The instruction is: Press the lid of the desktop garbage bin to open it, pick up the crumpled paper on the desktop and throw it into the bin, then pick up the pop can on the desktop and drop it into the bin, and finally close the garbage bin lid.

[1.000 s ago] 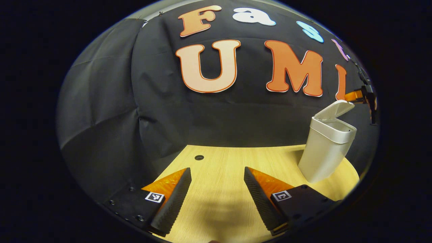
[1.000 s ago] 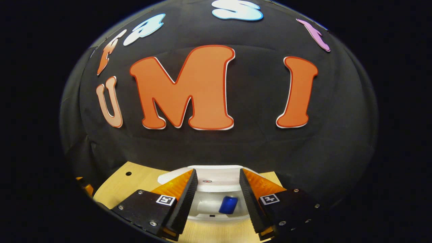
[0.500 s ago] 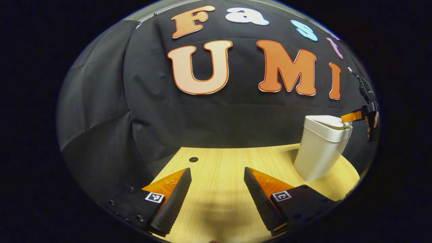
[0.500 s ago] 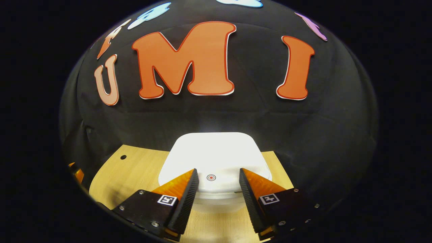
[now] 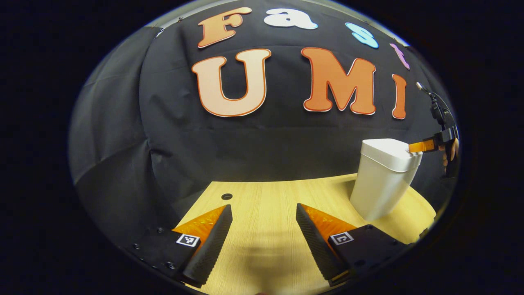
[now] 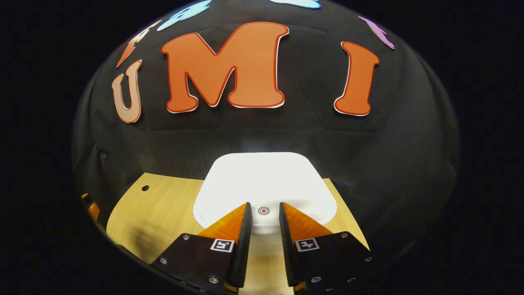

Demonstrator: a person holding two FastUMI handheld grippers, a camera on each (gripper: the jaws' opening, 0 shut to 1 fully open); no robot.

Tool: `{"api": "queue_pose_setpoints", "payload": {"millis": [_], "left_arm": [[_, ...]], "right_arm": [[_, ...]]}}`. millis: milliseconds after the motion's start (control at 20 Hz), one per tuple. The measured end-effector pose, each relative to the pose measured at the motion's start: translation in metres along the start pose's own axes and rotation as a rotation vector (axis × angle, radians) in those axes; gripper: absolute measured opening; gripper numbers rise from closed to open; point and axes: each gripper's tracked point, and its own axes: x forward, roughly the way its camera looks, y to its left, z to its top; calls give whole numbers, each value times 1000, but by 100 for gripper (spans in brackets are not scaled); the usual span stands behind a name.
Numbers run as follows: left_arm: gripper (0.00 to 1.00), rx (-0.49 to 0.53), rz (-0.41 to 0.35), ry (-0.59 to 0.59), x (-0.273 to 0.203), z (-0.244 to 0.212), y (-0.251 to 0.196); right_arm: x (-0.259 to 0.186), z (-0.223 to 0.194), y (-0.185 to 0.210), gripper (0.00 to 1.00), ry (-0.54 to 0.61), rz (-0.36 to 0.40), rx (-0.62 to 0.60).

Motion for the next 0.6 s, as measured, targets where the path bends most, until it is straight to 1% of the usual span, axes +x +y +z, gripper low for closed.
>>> {"api": "queue_pose_setpoints", "payload": {"millis": [50, 200, 300, 400, 450, 500, 550, 600], "left_arm": [[100, 10, -5, -11, 0, 4, -1], [99, 48, -9, -44, 7, 18, -6], [100, 77, -11, -68, 7, 27, -8], [99, 84, -18, -85, 9, 35, -9], [99, 80, -25, -93, 10, 40, -9], [99, 76, -28, -100, 11, 45, -10], [94, 79, -31, -109, 13, 50, -10], [99, 78, -39, -117, 13, 55, -11]], "right_arm": [[0, 1, 0, 39, -4, -6, -9], [-5, -2, 3, 33, -5, -10, -16], [-8, 1, 3, 32, -31, -4, 1], [-10, -2, 5, 32, -39, 5, 38], [-14, -5, 5, 27, -34, 9, 52], [-15, -10, 5, 29, -16, 9, 55], [-20, -11, 6, 36, -20, 13, 46], [-22, -9, 5, 44, -25, 7, 30]]}}
